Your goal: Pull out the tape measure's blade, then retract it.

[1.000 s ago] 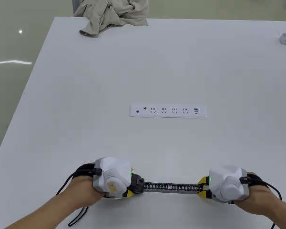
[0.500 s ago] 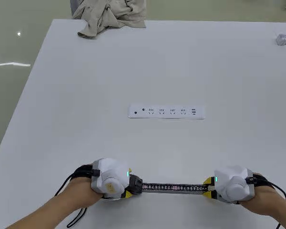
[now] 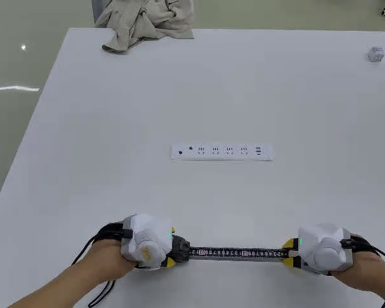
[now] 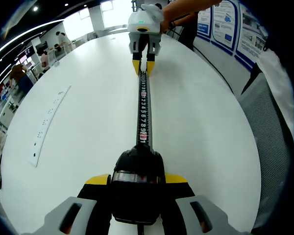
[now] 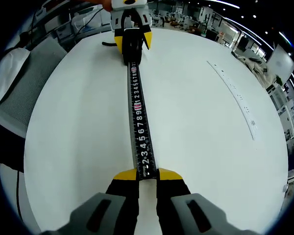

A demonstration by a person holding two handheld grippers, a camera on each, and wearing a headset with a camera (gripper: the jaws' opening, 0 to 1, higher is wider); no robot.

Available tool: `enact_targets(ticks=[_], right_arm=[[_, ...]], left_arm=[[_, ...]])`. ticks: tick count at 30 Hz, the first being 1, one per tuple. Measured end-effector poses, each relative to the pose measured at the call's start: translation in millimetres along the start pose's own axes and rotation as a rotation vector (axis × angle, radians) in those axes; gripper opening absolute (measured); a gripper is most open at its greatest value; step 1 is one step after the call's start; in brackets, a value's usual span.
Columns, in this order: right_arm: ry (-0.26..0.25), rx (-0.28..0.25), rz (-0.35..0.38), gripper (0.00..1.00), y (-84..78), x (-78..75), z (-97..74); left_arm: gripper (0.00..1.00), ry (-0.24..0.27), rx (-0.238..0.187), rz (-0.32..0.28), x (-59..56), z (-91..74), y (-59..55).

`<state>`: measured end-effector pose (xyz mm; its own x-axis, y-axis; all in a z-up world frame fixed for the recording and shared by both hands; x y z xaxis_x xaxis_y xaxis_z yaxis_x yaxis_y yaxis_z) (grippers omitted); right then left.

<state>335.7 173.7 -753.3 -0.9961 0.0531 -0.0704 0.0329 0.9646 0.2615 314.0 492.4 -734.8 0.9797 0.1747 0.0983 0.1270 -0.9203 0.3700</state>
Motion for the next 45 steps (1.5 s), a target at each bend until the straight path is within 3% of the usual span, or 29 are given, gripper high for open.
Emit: enact_targets(ticks=[25,45], right_arm=[[0.022,0.023,-0.002,0.14,-1.3,-2.5,0.2],[0.004,0.065,-0.032,0.16,2.7,-1.0,-0.8]], left_arm=[[0.36,0.01,-0.009,0.004,-0.4,0.1,0.9],[0.37,0.021,-0.01,-0.001,-0.9,0.6,1.9]])
Point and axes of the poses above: the centre of the closed fingertips' face, and the gripper's own axes: z roughly forward along the fingers, x roughly to its left, y roughly out of its top, the point moved 8 cm from there along -z, roughly backward along the fingers, and after that the axes turned 11 degrees about x, right-handed, at the moved point
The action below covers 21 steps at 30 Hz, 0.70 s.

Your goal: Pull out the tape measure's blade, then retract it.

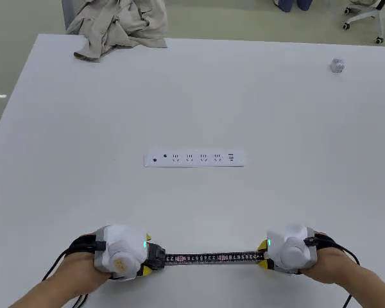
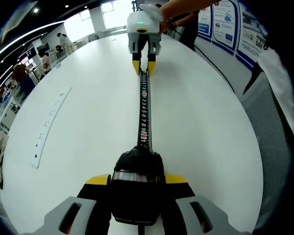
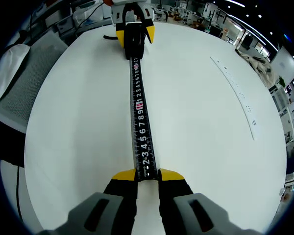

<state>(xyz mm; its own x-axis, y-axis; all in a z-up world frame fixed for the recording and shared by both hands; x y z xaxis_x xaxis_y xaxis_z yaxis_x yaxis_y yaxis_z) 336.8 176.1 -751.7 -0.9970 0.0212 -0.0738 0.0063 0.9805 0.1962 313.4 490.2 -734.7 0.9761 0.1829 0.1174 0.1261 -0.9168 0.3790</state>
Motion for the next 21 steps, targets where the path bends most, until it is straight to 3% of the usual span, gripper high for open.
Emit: enact_targets(ticks=[10,21], right_arm=[[-0.011,0.009,0.011,0.17,1.4,0.2,-0.3],[-0.012,-0.005,0.075,0.2,1.0,-0.2,0.6]], left_arm=[[0.37,0.007,-0.009,-0.01,0.0,-0.4,-0.7],[0.39,0.028,-0.011,-0.035,-0.1,-1.8,-1.7]])
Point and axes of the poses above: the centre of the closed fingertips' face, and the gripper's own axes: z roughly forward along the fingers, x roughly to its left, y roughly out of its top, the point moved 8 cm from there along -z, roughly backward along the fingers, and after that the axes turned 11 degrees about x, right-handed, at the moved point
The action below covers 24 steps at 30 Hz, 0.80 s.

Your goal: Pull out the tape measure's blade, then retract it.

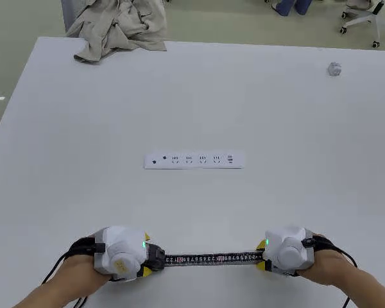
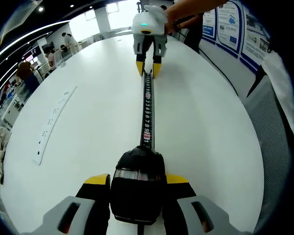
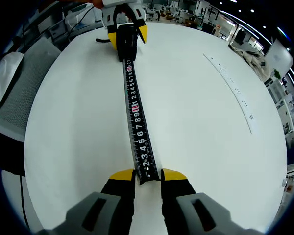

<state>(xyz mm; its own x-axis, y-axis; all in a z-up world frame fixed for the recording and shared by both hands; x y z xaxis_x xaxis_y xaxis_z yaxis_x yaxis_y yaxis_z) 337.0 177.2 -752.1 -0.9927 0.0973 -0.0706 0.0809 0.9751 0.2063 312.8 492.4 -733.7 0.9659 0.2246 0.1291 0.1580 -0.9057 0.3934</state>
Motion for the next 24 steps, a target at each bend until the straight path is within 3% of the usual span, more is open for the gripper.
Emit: enact_targets(ticks=[8,24], right_arm=[[0.002,-0.022,0.11,0.24,-0.6,2.5,-0.9],[-0.026,-0.105,0.315,0.33,-5.8,11.7,0.9]], left_arm=[[0.41,0.012,-0.001,-0.041,1.5,-1.3,-3.6],[0.47,0.072,-0.035,-0.232,-4.3,-17.2,-13.9]])
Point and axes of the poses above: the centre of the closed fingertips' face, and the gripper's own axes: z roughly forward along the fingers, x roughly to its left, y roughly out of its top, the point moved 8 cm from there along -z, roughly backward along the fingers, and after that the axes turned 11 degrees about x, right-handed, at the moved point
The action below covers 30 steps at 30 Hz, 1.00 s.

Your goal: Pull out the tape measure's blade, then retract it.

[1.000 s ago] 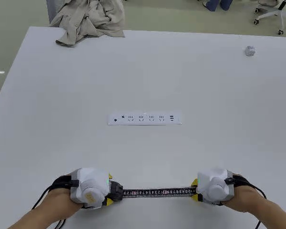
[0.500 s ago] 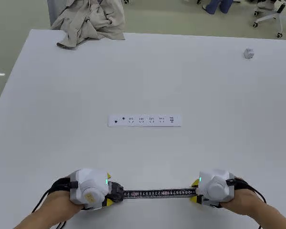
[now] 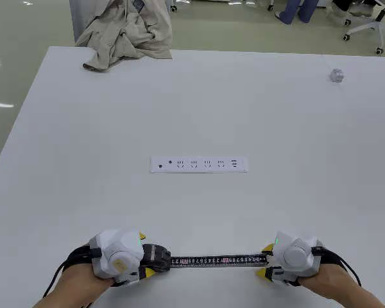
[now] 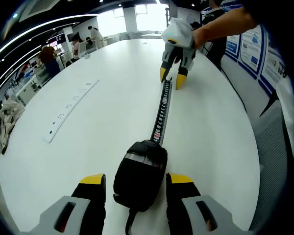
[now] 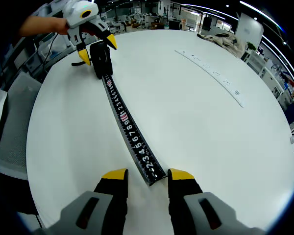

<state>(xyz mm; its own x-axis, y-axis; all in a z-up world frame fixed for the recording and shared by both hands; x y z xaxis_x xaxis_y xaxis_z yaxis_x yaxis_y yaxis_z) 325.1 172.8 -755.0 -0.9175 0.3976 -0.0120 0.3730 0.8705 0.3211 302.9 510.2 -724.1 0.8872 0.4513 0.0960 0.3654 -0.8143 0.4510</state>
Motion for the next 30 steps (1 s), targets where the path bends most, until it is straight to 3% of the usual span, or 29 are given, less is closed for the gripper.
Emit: enact_targets(ticks=[6,20,30], right_arm=[[-0.028,-0.068,0.126,0.34,-2.9,0.5,-4.4],[-0.085,-0.101,0.2,0.38,-4.2,9.7,-12.7],[-0.104,-0.134,0.251,0.42,-3.2,28.9,-20.6]], left_arm=[[0.49,0.032,-0.021,-0.089,-5.5,-4.0,-2.2],[0.55,0.13,-0.052,-0.299,-15.3,-11.8,-11.2],[0.6,0.148,-0.064,-0.405,-28.2,-18.2,-19.1]])
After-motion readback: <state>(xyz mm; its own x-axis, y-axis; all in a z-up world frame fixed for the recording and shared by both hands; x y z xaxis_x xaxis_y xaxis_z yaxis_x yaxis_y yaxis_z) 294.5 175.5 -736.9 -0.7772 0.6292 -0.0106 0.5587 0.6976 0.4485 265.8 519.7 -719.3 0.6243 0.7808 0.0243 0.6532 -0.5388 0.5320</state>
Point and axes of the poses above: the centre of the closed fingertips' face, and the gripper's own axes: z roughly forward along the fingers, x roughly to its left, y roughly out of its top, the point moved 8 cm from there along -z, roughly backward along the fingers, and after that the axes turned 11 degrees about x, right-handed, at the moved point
